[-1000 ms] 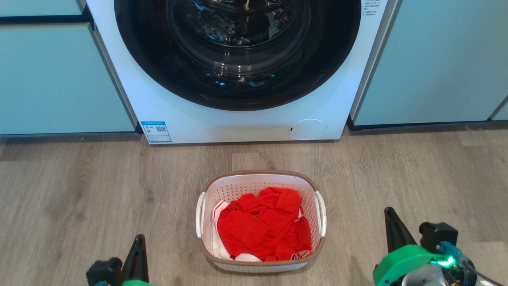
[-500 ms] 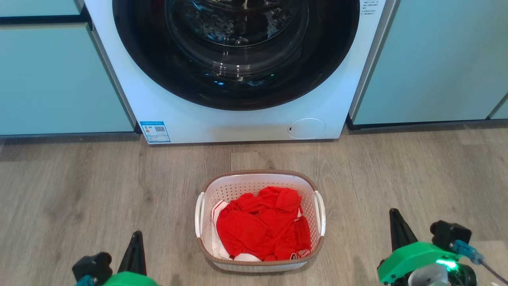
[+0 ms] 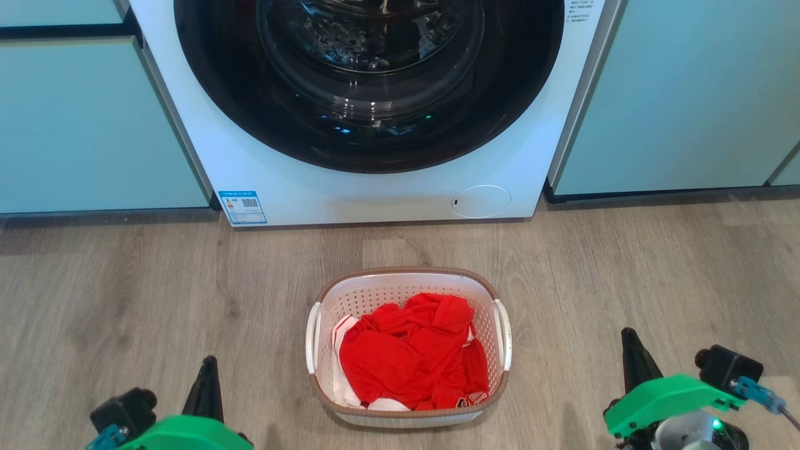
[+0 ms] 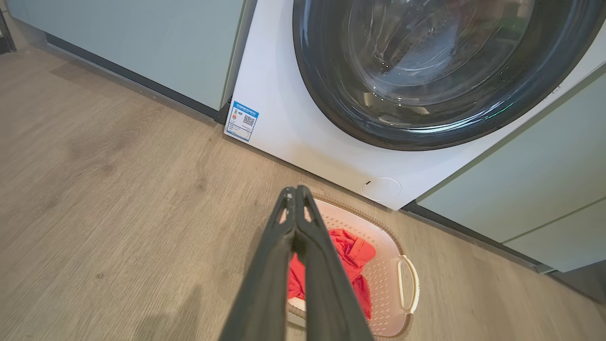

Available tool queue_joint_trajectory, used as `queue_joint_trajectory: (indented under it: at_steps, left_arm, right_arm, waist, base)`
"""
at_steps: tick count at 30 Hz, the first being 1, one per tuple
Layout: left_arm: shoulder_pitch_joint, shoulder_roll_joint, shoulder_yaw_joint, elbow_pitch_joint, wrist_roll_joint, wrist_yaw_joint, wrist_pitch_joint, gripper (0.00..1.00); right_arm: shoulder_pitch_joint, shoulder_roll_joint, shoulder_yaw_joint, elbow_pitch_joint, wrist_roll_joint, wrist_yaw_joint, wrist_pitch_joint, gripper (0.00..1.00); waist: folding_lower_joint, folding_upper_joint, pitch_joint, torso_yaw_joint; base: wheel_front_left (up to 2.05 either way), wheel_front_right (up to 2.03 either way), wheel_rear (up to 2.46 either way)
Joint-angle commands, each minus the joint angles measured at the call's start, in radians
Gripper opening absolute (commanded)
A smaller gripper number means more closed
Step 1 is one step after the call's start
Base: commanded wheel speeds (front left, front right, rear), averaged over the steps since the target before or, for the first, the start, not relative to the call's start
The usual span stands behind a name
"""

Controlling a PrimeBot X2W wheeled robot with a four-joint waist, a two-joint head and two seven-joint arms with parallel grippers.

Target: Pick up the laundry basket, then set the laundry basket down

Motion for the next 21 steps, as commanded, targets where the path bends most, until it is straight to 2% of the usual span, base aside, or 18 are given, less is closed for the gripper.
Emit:
queue_joint_trajectory:
  at_steps: [1,21]
  left_arm:
    - [-0.051,0.009,0.019,-0.028,-0.026,-0.011,0.003,0.0]
    - [-0.096,0.01,0.053,-0.019,-0.26,-0.038,0.057,0.0]
  right_arm:
    - [-0.056,-0.017,-0.004,-0.035,0.027,0.001,0.005,0.0]
    - [-0.072,-0.021,-0.033,-0.047,0.251,0.001,0.059,0.0]
  waist:
    - [0.0,0.0,0.0,0.0]
    - [0.0,0.0,0.003,-0.006]
  base:
    - [0.0,0.0,0.0]
    - [0.0,0.0,0.0]
